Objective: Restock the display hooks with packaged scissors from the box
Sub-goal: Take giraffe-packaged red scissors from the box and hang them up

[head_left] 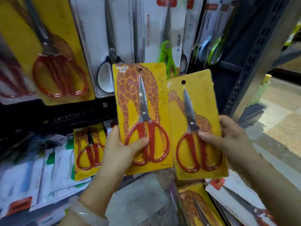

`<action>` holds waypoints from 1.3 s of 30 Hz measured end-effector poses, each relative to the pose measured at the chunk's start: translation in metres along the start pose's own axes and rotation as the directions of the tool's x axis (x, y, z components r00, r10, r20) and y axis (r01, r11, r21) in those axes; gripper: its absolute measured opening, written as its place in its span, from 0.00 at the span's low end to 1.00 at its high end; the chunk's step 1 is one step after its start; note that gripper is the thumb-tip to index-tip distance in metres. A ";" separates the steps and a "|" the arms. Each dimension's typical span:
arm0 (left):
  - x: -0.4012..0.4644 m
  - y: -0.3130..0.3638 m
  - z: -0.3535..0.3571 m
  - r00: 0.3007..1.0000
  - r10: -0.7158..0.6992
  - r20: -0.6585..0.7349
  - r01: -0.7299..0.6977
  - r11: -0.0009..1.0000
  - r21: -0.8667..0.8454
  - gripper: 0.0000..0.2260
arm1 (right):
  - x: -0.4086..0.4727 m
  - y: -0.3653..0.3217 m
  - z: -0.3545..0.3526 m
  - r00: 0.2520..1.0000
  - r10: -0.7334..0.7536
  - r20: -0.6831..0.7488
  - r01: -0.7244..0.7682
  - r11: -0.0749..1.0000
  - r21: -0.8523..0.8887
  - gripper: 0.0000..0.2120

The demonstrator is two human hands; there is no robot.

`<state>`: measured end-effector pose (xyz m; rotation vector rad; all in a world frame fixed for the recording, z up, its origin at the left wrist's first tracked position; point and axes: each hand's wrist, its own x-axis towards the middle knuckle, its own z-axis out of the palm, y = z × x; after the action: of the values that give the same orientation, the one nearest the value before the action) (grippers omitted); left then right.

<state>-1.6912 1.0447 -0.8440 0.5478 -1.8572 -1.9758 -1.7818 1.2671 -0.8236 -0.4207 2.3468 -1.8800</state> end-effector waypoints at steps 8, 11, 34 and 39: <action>-0.003 0.070 -0.100 0.963 0.205 -0.172 -0.182 0.973 0.141 0.17 | 0.023 -0.059 0.107 0.967 -0.244 0.073 0.212 0.930 0.300 0.20; -0.009 0.086 -0.142 0.945 0.212 -0.248 -0.182 0.974 0.138 0.18 | 0.030 -0.082 0.146 0.939 -0.314 0.137 0.238 0.886 0.398 0.17; -0.031 0.096 -0.210 0.906 0.187 -0.380 -0.188 0.982 0.037 0.19 | 0.062 -0.158 0.242 0.821 -0.403 0.405 0.161 0.844 0.512 0.13; -0.031 0.094 -0.211 0.911 0.190 -0.366 -0.192 0.981 0.032 0.19 | 0.061 -0.156 0.238 0.831 -0.427 0.357 0.152 0.792 0.591 0.15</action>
<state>-1.5549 0.8751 -0.7604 0.6567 -1.6052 -1.6198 -1.7567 0.9956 -0.7216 -1.0887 1.4075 -2.1425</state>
